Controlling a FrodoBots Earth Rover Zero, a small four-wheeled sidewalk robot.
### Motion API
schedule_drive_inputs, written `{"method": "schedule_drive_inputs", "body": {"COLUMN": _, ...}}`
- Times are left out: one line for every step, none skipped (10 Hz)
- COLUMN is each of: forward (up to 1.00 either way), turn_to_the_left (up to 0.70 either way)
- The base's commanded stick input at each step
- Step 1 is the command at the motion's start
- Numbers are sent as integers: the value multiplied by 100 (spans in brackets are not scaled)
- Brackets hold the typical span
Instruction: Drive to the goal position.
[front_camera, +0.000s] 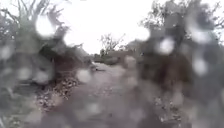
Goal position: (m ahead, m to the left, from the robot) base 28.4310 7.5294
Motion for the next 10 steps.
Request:
{"method": "schedule_drive_inputs", "body": {"forward": 100, "turn_to_the_left": 0}}
{"method": "schedule_drive_inputs", "body": {"forward": 100, "turn_to_the_left": 0}}
{"method": "schedule_drive_inputs", "body": {"forward": 100, "turn_to_the_left": 0}}
{"method": "schedule_drive_inputs", "body": {"forward": 100, "turn_to_the_left": 0}}
{"method": "schedule_drive_inputs", "body": {"forward": 100, "turn_to_the_left": 0}}
{"method": "schedule_drive_inputs", "body": {"forward": 100, "turn_to_the_left": 0}}
{"method": "schedule_drive_inputs", "body": {"forward": 100, "turn_to_the_left": 0}}
{"method": "schedule_drive_inputs", "body": {"forward": 100, "turn_to_the_left": 0}}
{"method": "schedule_drive_inputs", "body": {"forward": 100, "turn_to_the_left": 0}}
{"method": "schedule_drive_inputs", "body": {"forward": 100, "turn_to_the_left": -40}}
